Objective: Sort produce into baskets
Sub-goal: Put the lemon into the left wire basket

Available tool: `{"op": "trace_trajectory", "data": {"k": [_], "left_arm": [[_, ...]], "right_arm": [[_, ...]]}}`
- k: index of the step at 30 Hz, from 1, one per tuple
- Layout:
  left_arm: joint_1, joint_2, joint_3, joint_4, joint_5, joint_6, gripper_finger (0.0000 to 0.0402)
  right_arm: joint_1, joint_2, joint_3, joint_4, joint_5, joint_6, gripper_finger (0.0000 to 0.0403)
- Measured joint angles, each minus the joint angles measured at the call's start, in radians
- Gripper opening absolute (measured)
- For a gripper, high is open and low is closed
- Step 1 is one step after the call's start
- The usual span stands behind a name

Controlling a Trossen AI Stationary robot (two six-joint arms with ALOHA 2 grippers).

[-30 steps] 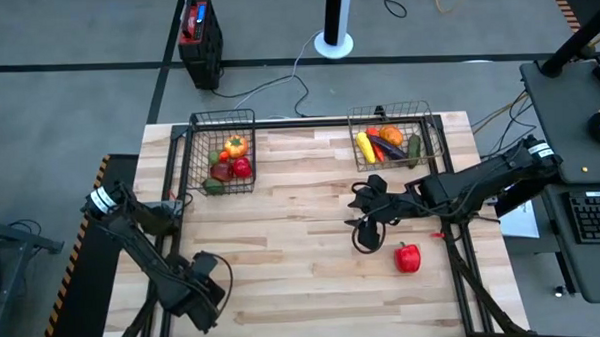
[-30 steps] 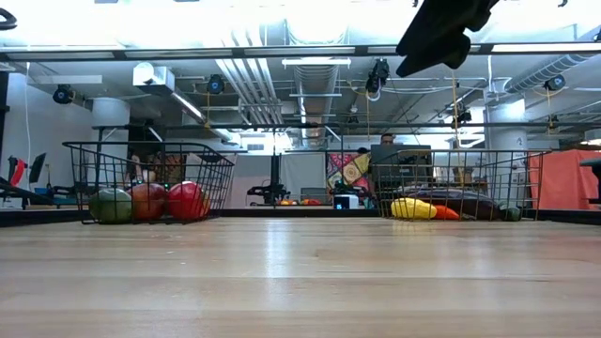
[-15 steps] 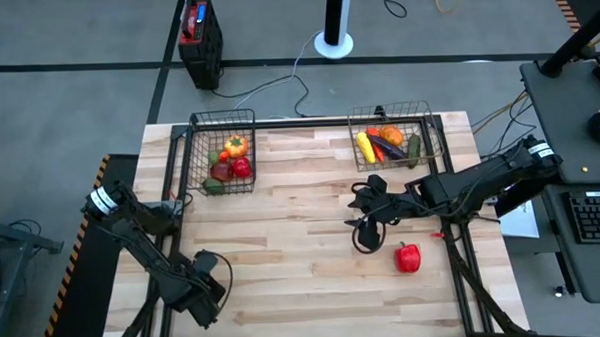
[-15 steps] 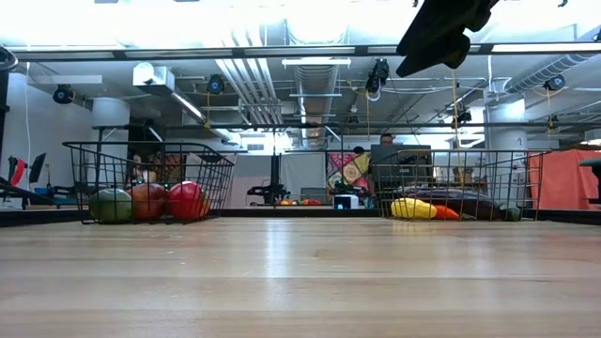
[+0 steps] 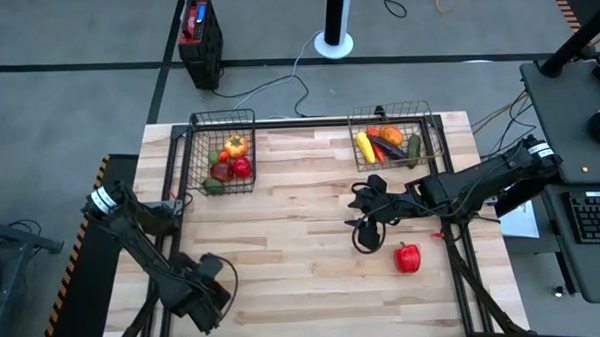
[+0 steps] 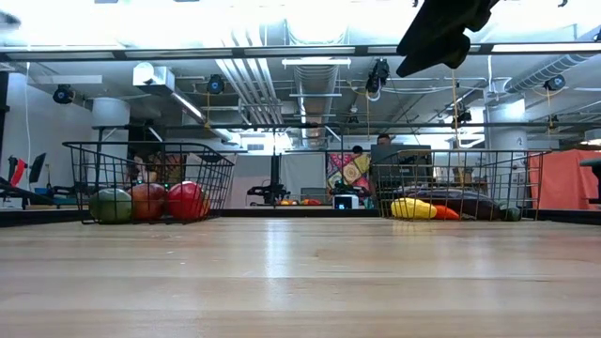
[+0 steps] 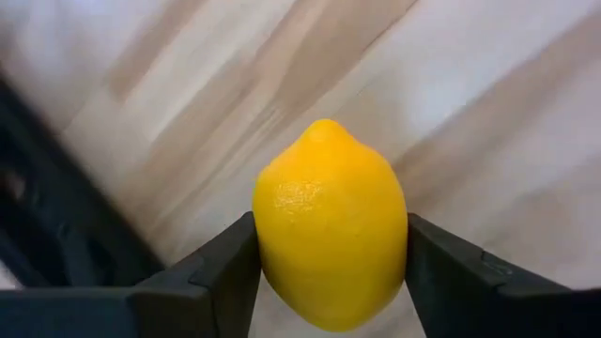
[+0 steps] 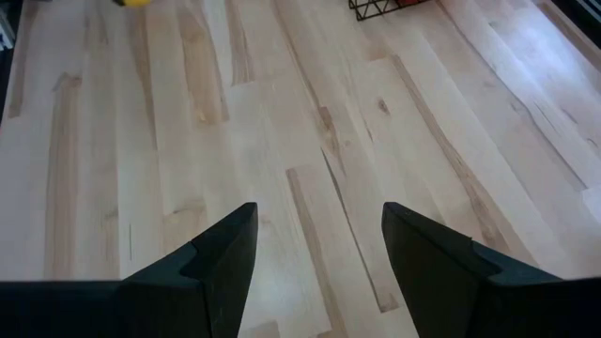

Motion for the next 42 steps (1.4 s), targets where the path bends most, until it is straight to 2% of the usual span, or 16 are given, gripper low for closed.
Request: {"op": "trace_trajectory", "data": {"k": [3, 7, 12, 17, 24, 28, 33, 38, 42], "left_arm": [[0.024, 0.0, 0.088, -0.03, -0.132, 0.091, 0.0209], [0.069, -0.001, 0.226, -0.086, -0.371, 0.286, 0.0209], [0.165, -0.001, 0.378, -0.234, -0.543, 0.513, 0.021], [0.316, -0.008, 0.461, -0.371, -0.588, 0.733, 0.021], [0.551, -0.087, 0.46, -0.392, -0.63, 1.083, 0.021], [0.691, -0.156, 0.456, -0.377, -0.638, 1.247, 0.021], [0.882, -0.265, 0.395, -0.265, -0.617, 1.447, 0.021], [1.093, -0.378, 0.25, -0.074, -0.39, 1.654, 0.021], [1.242, -0.418, 0.146, -0.022, -0.224, 1.768, 0.021]], "right_arm": [[0.0, 0.0, 0.0, 0.0, 0.0, -0.001, 0.0221], [0.0, 0.0, 0.0, 0.006, 0.008, -0.008, 0.0221], [0.0, 0.0, 0.0, 0.025, 0.008, -0.028, 0.0221], [0.0, 0.0, 0.0, 0.028, 0.008, -0.041, 0.0221], [0.0, 0.0, 0.0, 0.028, 0.008, -0.05, 0.0221], [0.0, 0.0, 0.0, 0.028, 0.008, -0.053, 0.0221], [0.0, 0.0, 0.0, 0.028, 0.008, -0.053, 0.0221], [0.0, 0.0, 0.0, 0.029, 0.009, -0.042, 0.0221], [0.0, 0.0, 0.0, 0.033, 0.009, -0.04, 0.0221]]}}
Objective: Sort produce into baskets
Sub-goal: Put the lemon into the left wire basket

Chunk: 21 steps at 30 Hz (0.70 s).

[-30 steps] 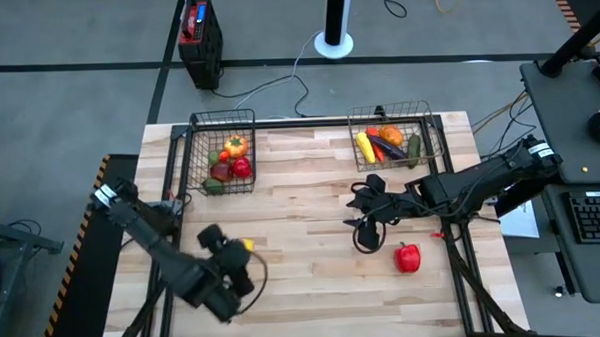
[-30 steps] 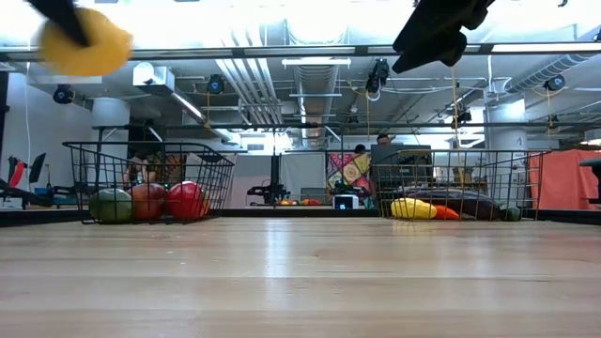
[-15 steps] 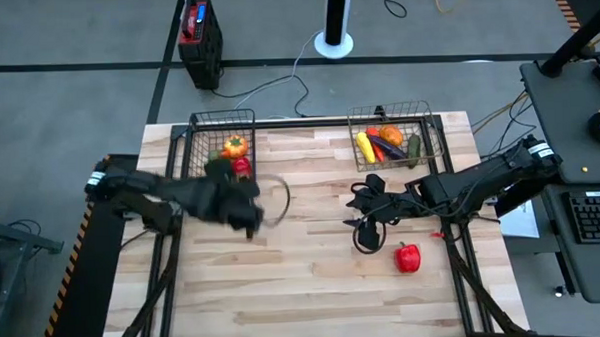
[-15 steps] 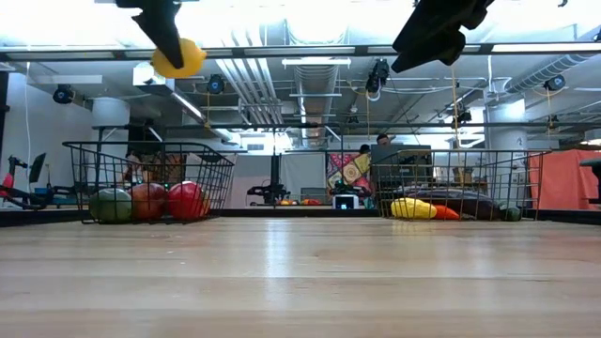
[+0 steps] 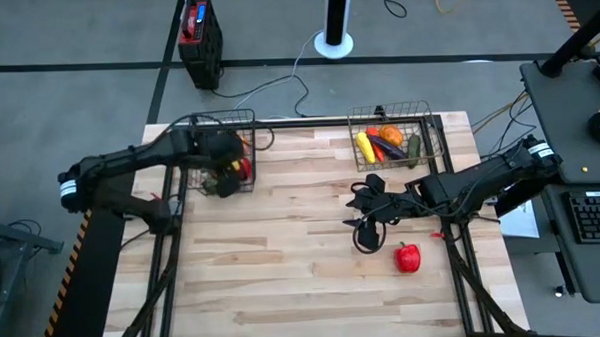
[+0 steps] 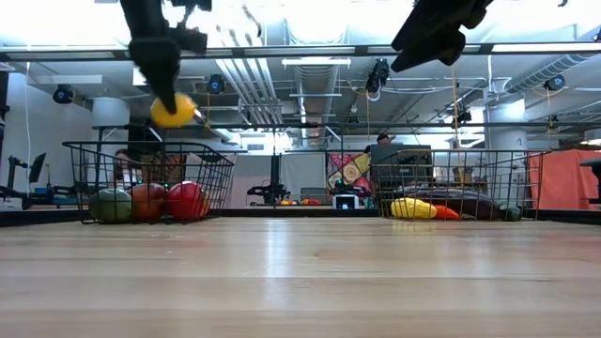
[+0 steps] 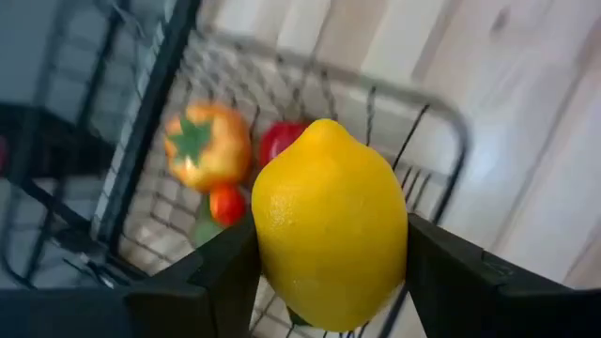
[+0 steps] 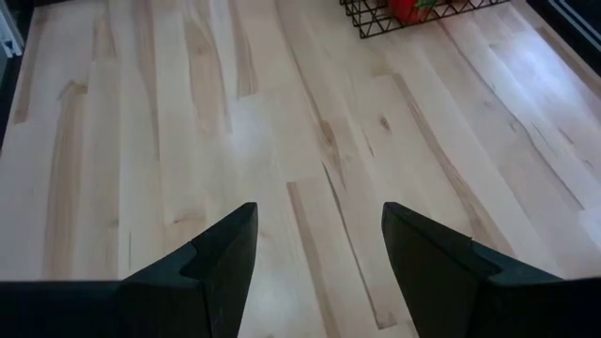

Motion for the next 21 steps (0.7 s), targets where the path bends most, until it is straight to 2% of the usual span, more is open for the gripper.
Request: {"op": "trace_trajectory", "data": {"k": [4, 7, 15, 21], "left_arm": [[0.11, 0.002, -0.069, 0.001, 0.072, 0.068, 0.021], [0.148, 0.015, -0.109, 0.019, 0.096, 0.139, 0.021], [0.163, 0.054, -0.127, 0.056, 0.112, 0.311, 0.021], [0.163, 0.097, -0.127, 0.081, 0.112, 0.372, 0.0211]], "right_arm": [[0.0, 0.0, 0.0, 0.003, 0.0, 0.006, 0.0221], [0.0, 0.0, 0.0, 0.003, 0.001, 0.007, 0.0221], [0.0, 0.0, 0.0, 0.003, 0.001, 0.018, 0.0221], [0.0, 0.0, 0.0, 0.003, 0.0, 0.028, 0.0221]]}}
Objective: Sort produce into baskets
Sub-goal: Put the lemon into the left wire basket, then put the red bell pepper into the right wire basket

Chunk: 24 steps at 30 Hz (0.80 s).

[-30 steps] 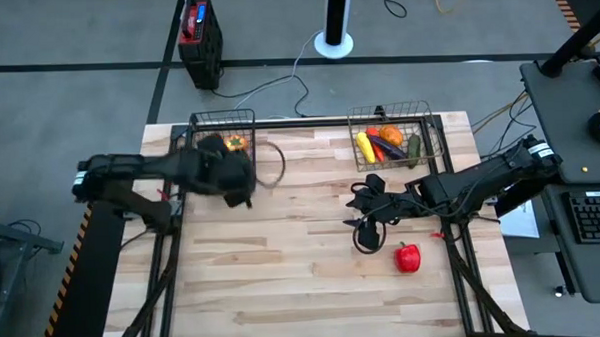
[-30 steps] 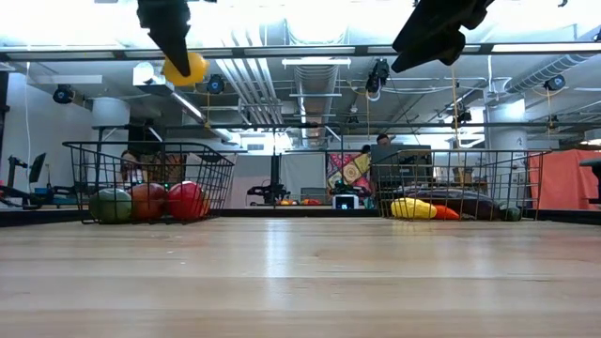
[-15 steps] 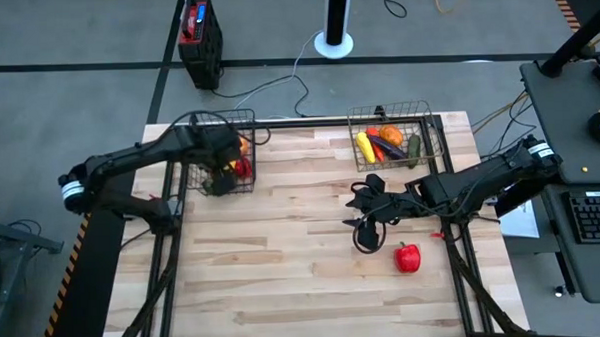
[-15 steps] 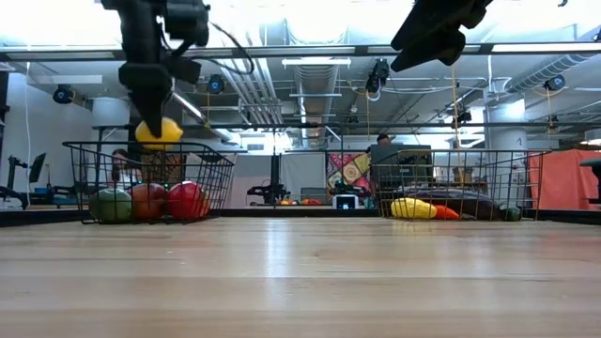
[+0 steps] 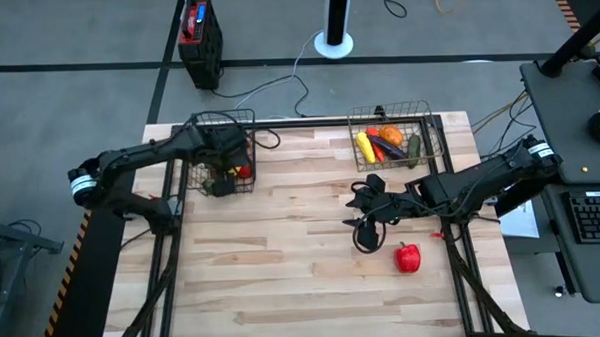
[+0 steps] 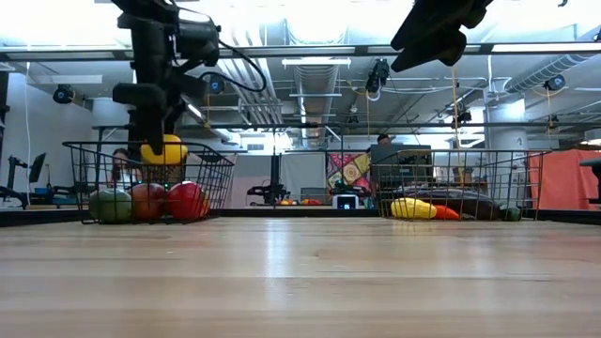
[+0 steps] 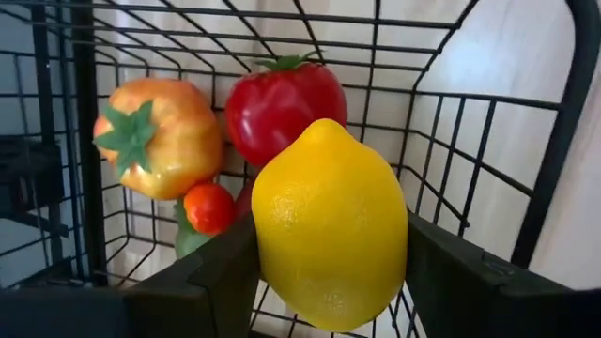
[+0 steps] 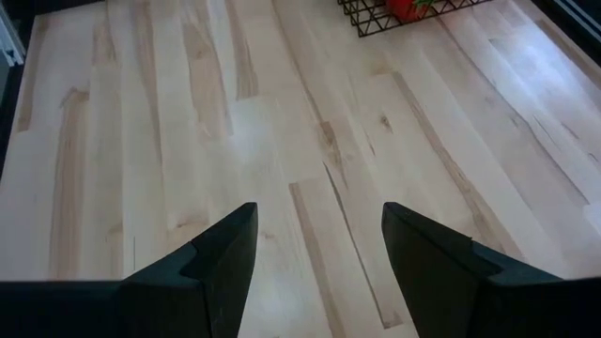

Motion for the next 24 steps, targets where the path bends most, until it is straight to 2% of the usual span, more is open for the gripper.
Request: {"op": "trace_trajectory", "data": {"k": [12, 17, 24], "left_arm": [[0.0, 0.053, 0.0, 0.066, -0.005, 0.011, 0.0213], [-0.001, 0.05, 0.0, 0.094, -0.044, 0.005, 0.0238], [-0.008, 0.049, 0.0, 0.094, -0.046, -0.003, 0.0266]], "right_arm": [[0.0, 0.0, 0.0, 0.0, 0.0, 0.005, 0.0221], [0.0, 0.0, -0.001, -0.001, -0.001, 0.005, 0.0221], [0.0, 0.0, -0.001, -0.001, -0.001, 0.005, 0.0221]]}}
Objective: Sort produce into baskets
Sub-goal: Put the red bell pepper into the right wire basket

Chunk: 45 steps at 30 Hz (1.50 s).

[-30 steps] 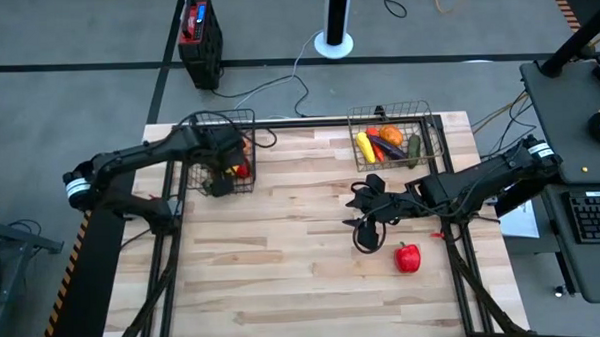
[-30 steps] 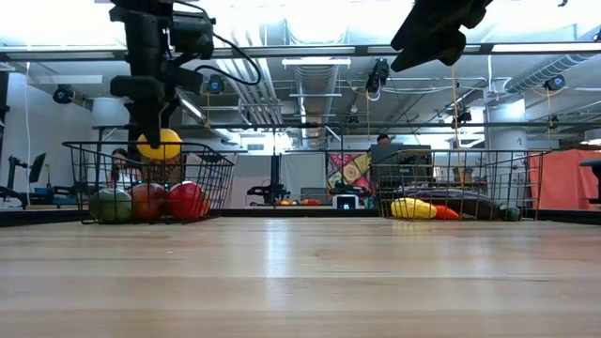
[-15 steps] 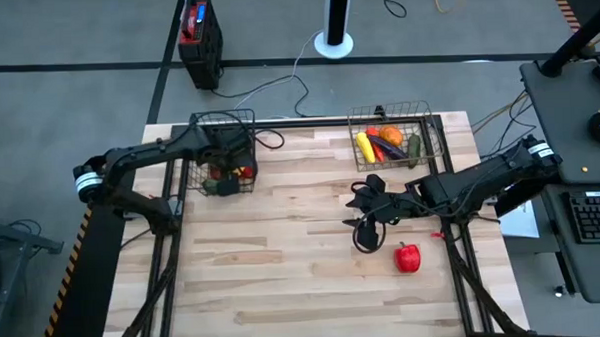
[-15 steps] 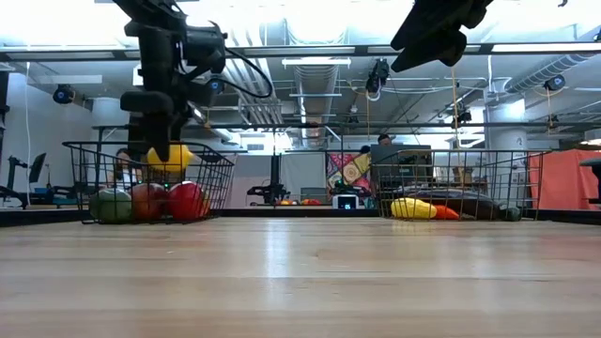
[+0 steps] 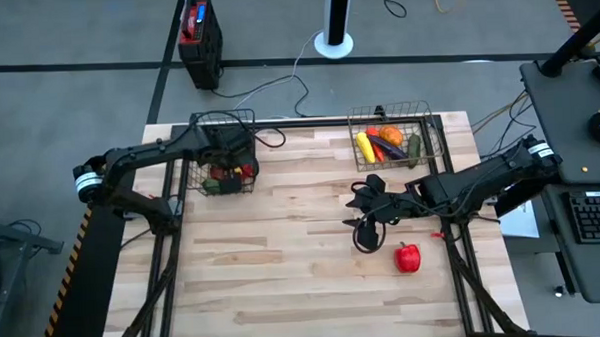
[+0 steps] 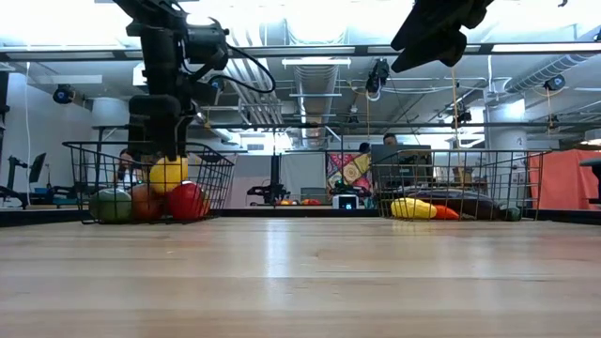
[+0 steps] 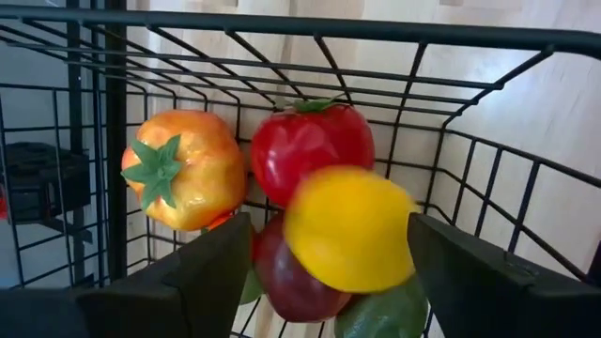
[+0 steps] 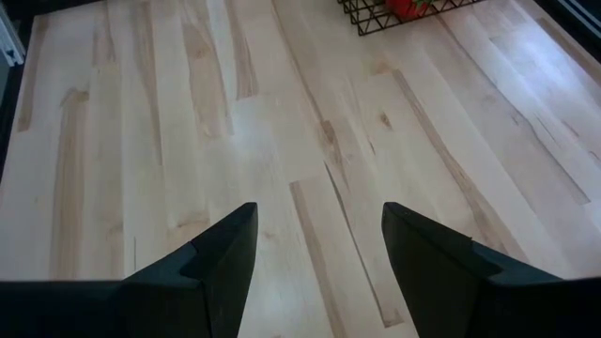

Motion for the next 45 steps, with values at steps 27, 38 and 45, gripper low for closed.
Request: {"op": "trace_trajectory", "data": {"k": [27, 38, 45], "left_arm": [[-0.595, -0.139, 0.0, 0.173, -0.202, -0.519, 0.0268], [-0.817, -0.076, 0.0, 0.405, -0.305, -0.601, 0.0268], [-0.819, -0.028, 0.0, 0.463, -0.345, -0.568, 0.0268]], "right_arm": [[0.019, 0.0, 0.0, -0.249, -0.212, 0.482, 0.0221], [0.108, 0.0, 0.045, -0.666, -0.474, 0.84, 0.0221], [0.156, -0.003, 0.185, -0.97, -0.391, 0.936, 0.0221]]}}
